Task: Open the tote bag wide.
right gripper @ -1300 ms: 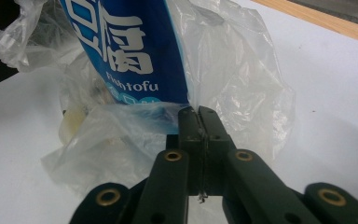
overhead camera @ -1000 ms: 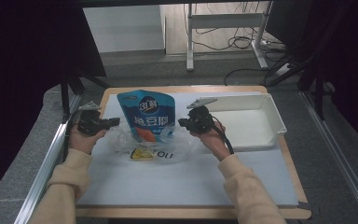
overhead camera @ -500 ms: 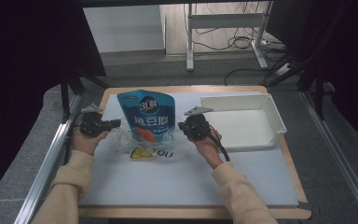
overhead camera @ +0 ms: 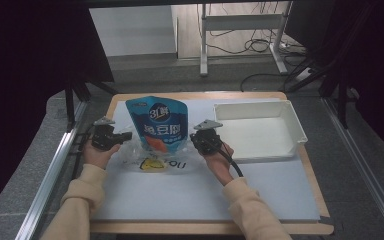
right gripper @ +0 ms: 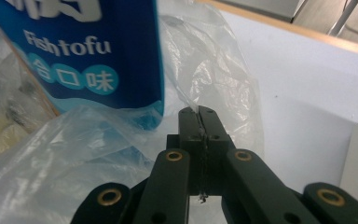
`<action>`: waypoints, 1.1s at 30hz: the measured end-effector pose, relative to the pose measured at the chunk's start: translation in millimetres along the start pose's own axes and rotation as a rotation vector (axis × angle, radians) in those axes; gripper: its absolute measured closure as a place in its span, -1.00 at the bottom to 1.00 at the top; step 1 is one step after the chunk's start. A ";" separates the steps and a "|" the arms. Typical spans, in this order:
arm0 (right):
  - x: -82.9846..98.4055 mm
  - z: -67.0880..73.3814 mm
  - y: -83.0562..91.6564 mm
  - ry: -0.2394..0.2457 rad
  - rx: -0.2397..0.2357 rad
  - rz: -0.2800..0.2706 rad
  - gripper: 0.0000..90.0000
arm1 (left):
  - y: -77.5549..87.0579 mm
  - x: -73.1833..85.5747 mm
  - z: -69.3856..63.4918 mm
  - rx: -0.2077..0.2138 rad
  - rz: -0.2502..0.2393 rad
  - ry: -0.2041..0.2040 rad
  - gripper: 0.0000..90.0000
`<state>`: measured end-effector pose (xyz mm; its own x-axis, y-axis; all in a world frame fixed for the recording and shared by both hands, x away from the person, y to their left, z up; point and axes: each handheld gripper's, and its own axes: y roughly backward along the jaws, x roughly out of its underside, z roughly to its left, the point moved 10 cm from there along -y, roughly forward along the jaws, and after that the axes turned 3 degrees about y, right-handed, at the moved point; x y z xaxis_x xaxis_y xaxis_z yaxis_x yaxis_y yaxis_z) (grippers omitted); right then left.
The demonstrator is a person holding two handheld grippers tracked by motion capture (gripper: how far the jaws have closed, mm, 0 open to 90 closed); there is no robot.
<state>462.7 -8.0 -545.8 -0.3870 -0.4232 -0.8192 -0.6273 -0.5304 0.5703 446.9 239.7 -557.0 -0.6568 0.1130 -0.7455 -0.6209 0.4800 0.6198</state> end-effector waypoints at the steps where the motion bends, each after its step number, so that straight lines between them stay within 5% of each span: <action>1: -0.2 0.5 0.8 0.008 0.003 -0.005 0.98 | -0.8 0.9 -0.2 0.002 0.001 0.001 1.00; 19: 14.0 7.1 -2.0 0.038 0.045 -0.003 0.98 | -6.6 8.7 -2.7 0.010 0.015 -0.003 1.00; 33: 30.8 6.4 -15.2 0.042 0.072 0.052 0.98 | -22.3 18.0 -0.5 -0.009 0.070 -0.008 1.00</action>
<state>456.1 -8.3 -580.1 -0.3931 -0.4798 -0.7844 -0.6546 -0.4532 0.6052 448.7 230.6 -584.2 -0.6952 0.1531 -0.7023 -0.5774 0.4630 0.6725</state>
